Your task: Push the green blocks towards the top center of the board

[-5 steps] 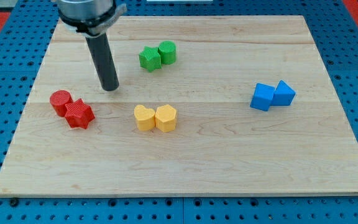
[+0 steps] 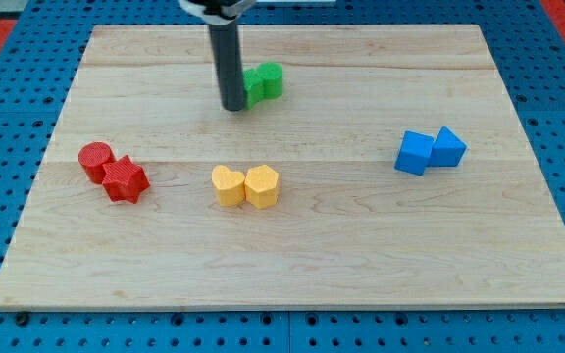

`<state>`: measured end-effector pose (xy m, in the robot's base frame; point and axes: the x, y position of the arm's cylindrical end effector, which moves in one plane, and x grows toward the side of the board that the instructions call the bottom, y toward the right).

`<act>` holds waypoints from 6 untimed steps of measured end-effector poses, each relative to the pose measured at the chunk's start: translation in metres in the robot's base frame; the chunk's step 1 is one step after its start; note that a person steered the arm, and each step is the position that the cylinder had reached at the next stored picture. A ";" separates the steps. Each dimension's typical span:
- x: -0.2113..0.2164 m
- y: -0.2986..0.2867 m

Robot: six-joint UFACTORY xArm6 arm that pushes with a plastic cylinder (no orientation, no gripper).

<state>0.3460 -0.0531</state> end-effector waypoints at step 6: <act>-0.022 0.030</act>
